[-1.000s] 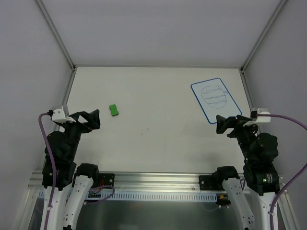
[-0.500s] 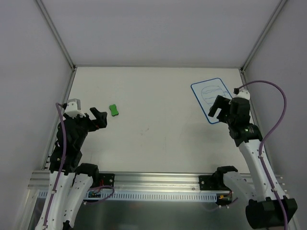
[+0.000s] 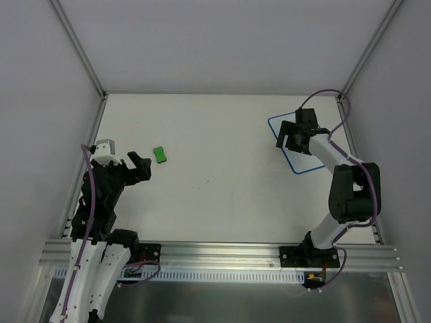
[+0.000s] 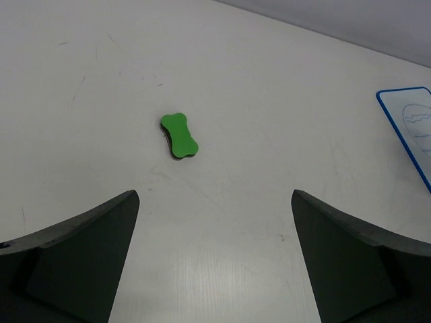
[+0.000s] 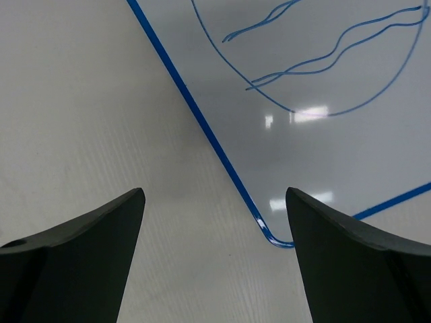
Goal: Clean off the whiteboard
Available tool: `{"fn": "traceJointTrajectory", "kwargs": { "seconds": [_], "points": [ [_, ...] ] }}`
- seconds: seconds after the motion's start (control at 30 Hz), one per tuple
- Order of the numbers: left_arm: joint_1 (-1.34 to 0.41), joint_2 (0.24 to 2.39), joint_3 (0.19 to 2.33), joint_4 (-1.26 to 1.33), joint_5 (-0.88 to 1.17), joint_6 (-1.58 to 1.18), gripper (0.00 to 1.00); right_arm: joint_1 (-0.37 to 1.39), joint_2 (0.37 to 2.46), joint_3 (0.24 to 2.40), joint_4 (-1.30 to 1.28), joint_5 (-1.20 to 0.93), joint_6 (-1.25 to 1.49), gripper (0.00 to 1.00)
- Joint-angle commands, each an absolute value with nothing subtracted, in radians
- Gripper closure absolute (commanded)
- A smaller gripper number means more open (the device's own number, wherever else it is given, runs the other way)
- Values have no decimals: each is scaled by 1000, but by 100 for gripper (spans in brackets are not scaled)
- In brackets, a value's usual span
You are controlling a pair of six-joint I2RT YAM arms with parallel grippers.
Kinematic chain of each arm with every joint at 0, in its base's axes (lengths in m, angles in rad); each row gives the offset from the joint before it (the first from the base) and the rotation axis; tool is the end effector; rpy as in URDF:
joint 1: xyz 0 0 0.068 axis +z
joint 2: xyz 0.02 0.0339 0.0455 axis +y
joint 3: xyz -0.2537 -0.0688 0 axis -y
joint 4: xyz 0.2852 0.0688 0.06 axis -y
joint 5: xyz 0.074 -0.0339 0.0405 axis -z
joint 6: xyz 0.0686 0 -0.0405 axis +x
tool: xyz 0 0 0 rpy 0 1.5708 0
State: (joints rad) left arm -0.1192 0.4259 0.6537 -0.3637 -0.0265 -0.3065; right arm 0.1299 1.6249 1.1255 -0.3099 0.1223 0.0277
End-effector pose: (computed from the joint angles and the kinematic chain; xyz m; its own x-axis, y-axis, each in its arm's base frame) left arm 0.1933 -0.0213 0.3219 -0.1563 -0.2851 -0.9457 0.0479 0.9541 -0.2955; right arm 0.4085 0.0449 0.1801 -0.7187 -0.0662 -0.6922 -0.0252 0.9973 -0.0692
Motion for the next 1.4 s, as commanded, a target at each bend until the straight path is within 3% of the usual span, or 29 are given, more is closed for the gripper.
{"fn": "traceJointTrajectory", "kwargs": {
  "seconds": [0.0, 0.03, 0.4, 0.63, 0.83, 0.97, 1.37],
  "points": [
    [-127, 434, 644, -334, -25, -307, 1, 133, 1719, 1218, -279, 60, 14, 11],
    [-127, 434, 644, -334, -25, -307, 1, 133, 1764, 1230, -281, 46, 18, 16],
    [-127, 439, 643, -334, -31, -302, 1, 135, 1904, 1272, -282, -69, 109, 24],
    [-127, 437, 641, -334, -35, -302, 1, 167, 1953, 1319, -374, -166, 124, 53],
    [-127, 433, 640, -334, -35, -302, 1, 260, 1976, 1367, -486, -187, 97, 67],
    [-127, 426, 638, -336, -35, -302, 1, 362, 1994, 1381, -534, -192, 84, 70],
    [-127, 417, 630, -336, -35, -307, 1, 787, 2017, 1423, -589, -287, 113, 67]
  ]
}}
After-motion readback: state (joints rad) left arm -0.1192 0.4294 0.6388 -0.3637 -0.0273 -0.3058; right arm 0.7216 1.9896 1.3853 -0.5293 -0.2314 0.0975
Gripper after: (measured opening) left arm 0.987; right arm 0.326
